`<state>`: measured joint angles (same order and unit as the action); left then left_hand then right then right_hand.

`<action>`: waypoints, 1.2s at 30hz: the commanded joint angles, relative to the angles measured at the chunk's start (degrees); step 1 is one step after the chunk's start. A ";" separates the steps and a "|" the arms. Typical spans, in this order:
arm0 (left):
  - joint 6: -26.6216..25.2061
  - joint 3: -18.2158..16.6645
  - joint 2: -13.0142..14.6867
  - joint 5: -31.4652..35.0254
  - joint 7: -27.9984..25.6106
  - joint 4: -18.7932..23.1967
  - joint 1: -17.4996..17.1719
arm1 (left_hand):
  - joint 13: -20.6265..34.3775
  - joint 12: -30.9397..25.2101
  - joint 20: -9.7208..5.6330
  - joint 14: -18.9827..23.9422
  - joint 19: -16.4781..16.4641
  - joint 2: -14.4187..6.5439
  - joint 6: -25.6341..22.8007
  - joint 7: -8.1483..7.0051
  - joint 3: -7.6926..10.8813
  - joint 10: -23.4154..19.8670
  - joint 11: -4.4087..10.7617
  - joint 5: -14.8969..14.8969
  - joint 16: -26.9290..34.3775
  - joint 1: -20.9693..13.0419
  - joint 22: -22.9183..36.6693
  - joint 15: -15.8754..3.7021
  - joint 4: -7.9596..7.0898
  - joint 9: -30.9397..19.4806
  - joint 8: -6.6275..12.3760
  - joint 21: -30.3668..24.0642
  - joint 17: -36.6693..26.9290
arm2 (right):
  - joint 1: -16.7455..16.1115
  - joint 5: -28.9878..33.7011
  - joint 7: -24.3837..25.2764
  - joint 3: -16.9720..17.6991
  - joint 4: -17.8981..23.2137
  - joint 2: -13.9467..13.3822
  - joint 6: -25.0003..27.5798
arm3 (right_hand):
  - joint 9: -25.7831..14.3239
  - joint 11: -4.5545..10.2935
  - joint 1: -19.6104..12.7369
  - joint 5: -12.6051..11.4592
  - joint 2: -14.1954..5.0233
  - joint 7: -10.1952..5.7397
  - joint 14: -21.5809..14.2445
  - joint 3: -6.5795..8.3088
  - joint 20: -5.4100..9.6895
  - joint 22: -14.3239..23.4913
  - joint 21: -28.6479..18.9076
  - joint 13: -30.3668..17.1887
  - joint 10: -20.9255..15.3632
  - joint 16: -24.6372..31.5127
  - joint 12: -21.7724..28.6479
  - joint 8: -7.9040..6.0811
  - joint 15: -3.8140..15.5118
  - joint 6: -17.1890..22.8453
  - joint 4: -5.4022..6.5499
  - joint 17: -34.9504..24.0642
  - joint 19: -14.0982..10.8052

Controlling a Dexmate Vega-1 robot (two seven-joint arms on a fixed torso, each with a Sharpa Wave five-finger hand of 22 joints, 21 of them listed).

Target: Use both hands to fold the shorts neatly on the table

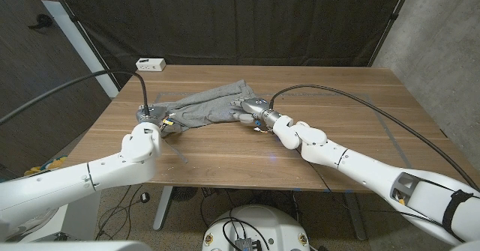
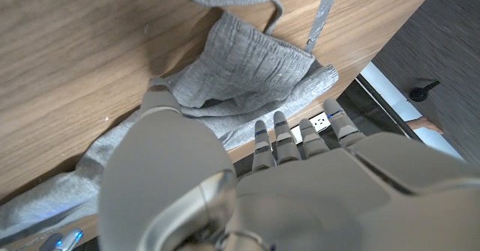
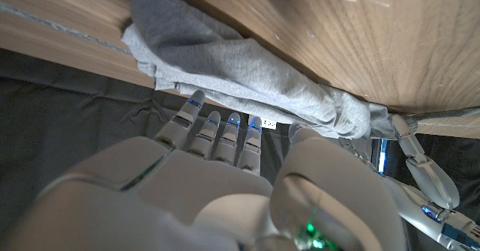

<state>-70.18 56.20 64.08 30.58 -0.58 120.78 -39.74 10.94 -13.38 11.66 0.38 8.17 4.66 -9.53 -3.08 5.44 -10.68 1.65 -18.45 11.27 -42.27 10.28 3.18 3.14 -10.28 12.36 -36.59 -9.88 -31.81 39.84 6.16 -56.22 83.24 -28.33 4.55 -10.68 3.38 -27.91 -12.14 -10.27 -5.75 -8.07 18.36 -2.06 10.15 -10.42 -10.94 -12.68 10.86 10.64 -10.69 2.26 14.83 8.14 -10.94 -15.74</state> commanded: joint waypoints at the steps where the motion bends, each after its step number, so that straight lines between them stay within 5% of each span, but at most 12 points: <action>1: -0.16 6.46 -2.21 11.89 8.41 -3.62 3.86 | 0.11 -0.64 0.12 1.05 -0.60 -0.28 -0.74 -0.22 0.51 -1.18 0.61 -0.41 0.27 -1.71 0.30 0.16 0.69 -0.17 -0.02 0.49 -0.06 | 1.53 -4.28 -3.68 0.07 -2.24 0.11 -2.43 | -0.10 -0.33 0.69 -0.01 -0.02 0.25 -0.32 0.24 -0.16 -0.05 -0.36 -0.05 0.04 0.26 0.33 -0.34 2.27 0.65 0.12 -0.06 0.58; 9: 0.38 8.85 -3.97 21.43 12.66 -6.37 3.85 | 0.18 -0.97 -0.02 2.29 -1.30 -0.79 -1.76 -0.86 0.74 -2.77 1.41 -0.38 0.41 -3.24 0.36 -0.34 1.38 -0.22 -0.06 0.76 -0.05 | 1.98 -4.00 -3.92 -0.54 -2.57 0.03 -2.86 | -0.11 -0.35 1.28 0.05 0.02 0.40 -0.17 0.25 -0.08 -0.04 -0.36 -0.06 0.15 0.29 0.32 -0.33 2.23 0.62 0.39 -0.15 0.88; 11: 0.30 9.55 -4.60 25.12 13.80 -7.43 3.68 | 0.24 -1.66 -0.59 3.80 -2.20 -2.06 -3.36 -1.64 1.54 -5.70 2.92 -0.20 0.66 -5.36 0.41 -1.50 2.25 -0.26 0.10 0.95 -0.06 | 2.10 -3.98 -4.14 -0.66 -2.68 0.07 -2.84 | -0.11 -0.43 1.38 0.05 0.03 0.42 -0.17 0.28 -0.07 -0.04 -0.37 -0.07 0.12 0.31 0.34 -0.33 2.25 0.63 0.42 -0.16 0.92; 13: 0.13 9.83 -5.42 28.97 13.99 -8.85 3.05 | 0.30 -2.39 -1.54 6.59 -4.07 -5.16 -6.17 -2.35 3.90 -9.81 4.06 1.03 0.98 -9.99 0.52 -3.20 4.18 -0.31 0.38 0.96 -0.01 | 2.61 -3.74 -5.13 -1.11 -2.89 -0.04 -3.12 | -0.11 -0.39 1.44 0.05 0.03 0.44 -0.20 0.30 -0.06 -0.04 -0.38 -0.07 0.12 0.32 0.34 -0.34 2.25 0.67 0.43 -0.16 0.96; 17: 1.30 8.19 -6.47 32.87 15.60 -10.45 1.40 | 0.30 -2.75 -2.46 9.94 -6.37 -8.16 -10.36 -3.47 6.90 -14.34 6.03 4.55 1.10 -16.03 0.65 -5.04 6.35 -0.37 0.77 0.73 0.13 | 2.95 -3.70 -6.20 -1.40 -2.86 -0.21 -3.26 | -0.11 -0.47 1.66 0.05 0.04 0.66 -0.24 0.40 -0.09 -0.03 -0.42 -0.07 0.00 0.36 0.40 -0.49 2.27 1.05 0.47 -0.15 1.02; 22: 3.29 5.96 -8.32 37.48 17.55 -13.19 -0.43 | 0.29 -3.84 -3.06 11.91 -7.37 -9.64 -12.21 -3.72 8.71 -20.70 7.12 6.39 1.02 -19.77 0.74 -6.38 6.68 -0.42 0.51 0.64 0.19 | 4.24 -4.51 -9.77 -1.96 -3.39 -0.55 -4.81 | -0.12 -0.60 2.00 0.07 0.11 0.65 -0.26 0.41 -0.15 -0.02 -0.44 -0.07 -0.49 0.40 0.60 -0.68 2.21 1.61 0.57 -0.18 1.15; 28: 6.32 3.00 -11.01 42.53 17.34 -16.75 -2.54 | 0.33 -4.53 -3.45 16.00 -8.46 -14.38 -17.19 -3.55 14.02 -28.00 8.60 5.14 1.20 -27.30 1.02 -8.69 7.15 -0.58 1.04 -0.14 0.19 | 4.10 -3.77 -9.76 -1.86 -2.70 -0.71 -3.91 | -0.13 -0.71 2.84 0.11 0.18 0.62 -0.38 0.24 -0.15 -0.01 -0.41 -0.08 -1.11 0.54 0.82 -0.81 2.23 2.11 0.95 -0.29 1.52; 36: 11.39 -0.19 -13.45 50.02 14.40 -21.76 -4.82 | 0.54 -5.57 -5.92 23.54 -10.79 -14.66 -35.57 -4.58 19.56 -39.94 10.75 4.53 0.42 -28.40 1.36 -12.29 5.61 -1.15 4.39 -3.00 0.36 | 3.62 -3.18 -9.88 -1.56 -1.68 -1.43 -3.04 | -0.14 -0.78 3.60 0.09 0.02 0.62 -0.71 0.22 -0.06 -0.01 -0.50 -0.09 -1.68 0.74 0.99 -0.92 2.22 2.61 1.28 -0.39 1.57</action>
<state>-64.15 59.80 53.93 71.00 15.35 104.91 -41.68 11.07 -18.25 6.11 22.17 -1.89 -9.88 -40.50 -7.37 23.62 -47.40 12.08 -13.59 11.93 -70.54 11.34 -2.43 9.01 -11.08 15.94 -38.72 -9.44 -28.09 36.16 -2.73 -57.94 80.63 -29.05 0.88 -10.68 2.76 -24.88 -12.14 -10.26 -5.12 -8.29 18.31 -2.26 10.10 -10.63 -10.94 -13.74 11.30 11.26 -11.05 2.04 16.70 9.07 -11.08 -14.31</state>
